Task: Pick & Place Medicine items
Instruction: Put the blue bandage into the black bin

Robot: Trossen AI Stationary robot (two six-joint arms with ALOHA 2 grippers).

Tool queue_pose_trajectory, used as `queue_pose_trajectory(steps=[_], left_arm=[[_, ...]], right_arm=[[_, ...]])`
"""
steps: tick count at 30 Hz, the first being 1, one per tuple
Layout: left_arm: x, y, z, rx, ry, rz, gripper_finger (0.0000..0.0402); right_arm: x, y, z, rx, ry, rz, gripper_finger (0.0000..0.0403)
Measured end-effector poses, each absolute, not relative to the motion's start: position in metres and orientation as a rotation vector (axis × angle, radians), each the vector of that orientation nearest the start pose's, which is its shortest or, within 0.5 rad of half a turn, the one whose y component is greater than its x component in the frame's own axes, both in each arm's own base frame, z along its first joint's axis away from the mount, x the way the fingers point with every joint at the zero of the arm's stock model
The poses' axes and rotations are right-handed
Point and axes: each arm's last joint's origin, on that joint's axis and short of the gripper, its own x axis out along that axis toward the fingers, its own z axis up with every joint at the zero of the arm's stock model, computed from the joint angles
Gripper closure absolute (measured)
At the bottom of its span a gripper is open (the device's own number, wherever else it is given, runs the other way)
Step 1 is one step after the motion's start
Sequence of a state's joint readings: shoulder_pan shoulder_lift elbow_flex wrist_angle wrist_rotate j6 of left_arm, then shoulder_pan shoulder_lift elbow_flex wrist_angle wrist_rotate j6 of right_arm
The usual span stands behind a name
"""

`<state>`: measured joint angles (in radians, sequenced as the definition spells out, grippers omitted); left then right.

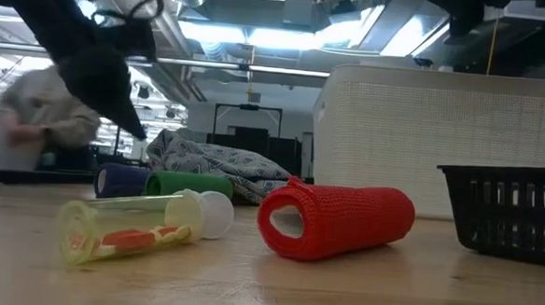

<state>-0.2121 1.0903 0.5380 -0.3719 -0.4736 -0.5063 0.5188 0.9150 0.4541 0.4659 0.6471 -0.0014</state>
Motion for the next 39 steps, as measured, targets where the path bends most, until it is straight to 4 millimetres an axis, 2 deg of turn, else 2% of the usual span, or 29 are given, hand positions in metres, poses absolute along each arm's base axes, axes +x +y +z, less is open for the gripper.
queue_pose_trajectory(steps=[7,18,23,27,32,35,39], left_arm=[[0.205,-0.022,0.166,-0.272,0.873,0.473,0.0147],[0.225,-0.017,0.144,-0.436,0.913,0.448,0.0143],[0.23,-0.012,0.131,-0.444,0.963,0.427,0.0154],[0.232,-0.013,0.13,-0.422,0.959,0.396,0.0191],[0.23,-0.014,0.145,-0.447,0.916,0.325,0.0262],[0.236,-0.016,0.17,-0.45,0.819,0.233,0.029],[0.243,-0.017,0.207,-0.389,0.695,0.152,0.0296]], right_arm=[[0.193,0.089,0.261,-0.028,0.065,-0.168,0.0213],[0.195,0.09,0.262,-0.033,0.069,-0.182,0.0213],[0.195,0.09,0.262,-0.029,0.069,-0.181,0.0213],[0.195,0.09,0.262,-0.021,0.068,-0.174,0.0213],[0.195,0.09,0.265,-0.009,0.06,-0.174,0.0213],[0.196,0.091,0.271,-0.014,0.046,-0.146,0.0213],[0.195,0.098,0.285,-0.034,0.018,-0.069,0.0213]])
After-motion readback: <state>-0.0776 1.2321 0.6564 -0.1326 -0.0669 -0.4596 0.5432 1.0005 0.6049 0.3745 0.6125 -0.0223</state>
